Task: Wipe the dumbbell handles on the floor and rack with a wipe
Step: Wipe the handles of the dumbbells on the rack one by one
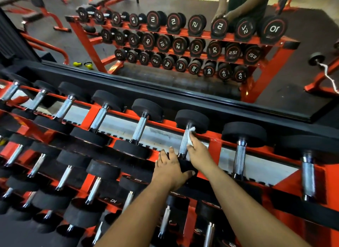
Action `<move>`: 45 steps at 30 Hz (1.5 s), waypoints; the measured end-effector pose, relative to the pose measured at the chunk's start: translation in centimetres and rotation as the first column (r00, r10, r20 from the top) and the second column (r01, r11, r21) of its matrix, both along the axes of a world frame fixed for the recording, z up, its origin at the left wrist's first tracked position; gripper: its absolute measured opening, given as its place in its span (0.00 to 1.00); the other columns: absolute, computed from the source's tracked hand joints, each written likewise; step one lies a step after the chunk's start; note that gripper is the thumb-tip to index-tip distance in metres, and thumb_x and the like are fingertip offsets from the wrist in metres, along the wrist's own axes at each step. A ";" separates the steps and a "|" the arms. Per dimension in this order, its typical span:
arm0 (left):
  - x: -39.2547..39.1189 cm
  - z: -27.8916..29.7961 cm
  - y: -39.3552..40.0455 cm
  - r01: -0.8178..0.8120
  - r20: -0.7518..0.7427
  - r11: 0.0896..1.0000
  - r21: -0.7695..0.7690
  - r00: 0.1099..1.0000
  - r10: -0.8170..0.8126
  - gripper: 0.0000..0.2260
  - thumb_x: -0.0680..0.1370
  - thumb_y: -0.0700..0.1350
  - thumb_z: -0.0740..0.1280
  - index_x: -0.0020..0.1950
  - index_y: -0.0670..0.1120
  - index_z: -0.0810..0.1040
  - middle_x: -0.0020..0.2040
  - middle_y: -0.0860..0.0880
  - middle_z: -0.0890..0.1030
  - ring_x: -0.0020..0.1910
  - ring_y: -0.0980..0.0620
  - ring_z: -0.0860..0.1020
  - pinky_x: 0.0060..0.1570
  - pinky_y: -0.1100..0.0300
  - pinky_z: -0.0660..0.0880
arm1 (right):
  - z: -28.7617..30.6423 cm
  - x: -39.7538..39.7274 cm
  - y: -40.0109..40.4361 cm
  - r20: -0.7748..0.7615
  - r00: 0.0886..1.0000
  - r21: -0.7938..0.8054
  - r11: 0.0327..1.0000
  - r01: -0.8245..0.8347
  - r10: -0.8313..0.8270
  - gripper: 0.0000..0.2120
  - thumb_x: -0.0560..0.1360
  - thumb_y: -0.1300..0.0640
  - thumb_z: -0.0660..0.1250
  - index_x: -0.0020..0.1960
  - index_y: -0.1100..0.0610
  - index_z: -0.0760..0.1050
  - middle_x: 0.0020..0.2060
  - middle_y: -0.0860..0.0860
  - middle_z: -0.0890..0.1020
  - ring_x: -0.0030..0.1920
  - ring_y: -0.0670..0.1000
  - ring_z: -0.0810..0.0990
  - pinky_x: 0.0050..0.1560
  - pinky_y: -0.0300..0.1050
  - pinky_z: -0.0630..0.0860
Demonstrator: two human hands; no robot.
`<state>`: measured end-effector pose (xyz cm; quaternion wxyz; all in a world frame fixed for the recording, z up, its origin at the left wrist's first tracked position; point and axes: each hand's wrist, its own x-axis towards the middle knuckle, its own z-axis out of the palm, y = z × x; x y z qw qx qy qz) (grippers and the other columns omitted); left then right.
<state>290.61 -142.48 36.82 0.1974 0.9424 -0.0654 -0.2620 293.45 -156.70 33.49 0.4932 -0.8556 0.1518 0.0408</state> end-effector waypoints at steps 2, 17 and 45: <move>0.0 0.1 0.0 0.002 -0.002 1.000 0.000 1.000 -0.002 0.54 0.74 0.70 0.66 0.82 0.45 0.37 0.82 0.36 0.42 0.82 0.41 0.41 0.80 0.45 0.45 | 0.7 1.7 1.1 -0.058 0.983 0.200 0.962 0.184 -0.176 0.22 0.83 0.59 0.57 0.76 0.51 0.67 0.60 0.49 0.78 0.55 0.55 0.78 0.55 0.49 0.74; 0.2 -0.4 0.1 0.012 0.000 1.000 0.024 1.000 -0.012 0.54 0.74 0.71 0.66 0.82 0.45 0.36 0.82 0.36 0.42 0.82 0.39 0.43 0.80 0.45 0.46 | 1.7 3.6 0.3 -0.403 0.913 0.607 0.728 0.320 -0.065 0.10 0.76 0.51 0.73 0.50 0.58 0.82 0.38 0.54 0.85 0.40 0.53 0.84 0.51 0.51 0.78; -12.2 5.7 -1.4 -0.187 -0.021 0.705 -0.684 0.971 0.237 0.21 0.81 0.59 0.63 0.65 0.46 0.77 0.59 0.53 0.81 0.61 0.54 0.77 0.61 0.57 0.72 | 10.5 -18.9 -1.4 -0.023 0.884 0.681 0.640 0.356 -0.467 0.08 0.80 0.63 0.67 0.57 0.56 0.80 0.50 0.55 0.85 0.50 0.53 0.84 0.47 0.49 0.84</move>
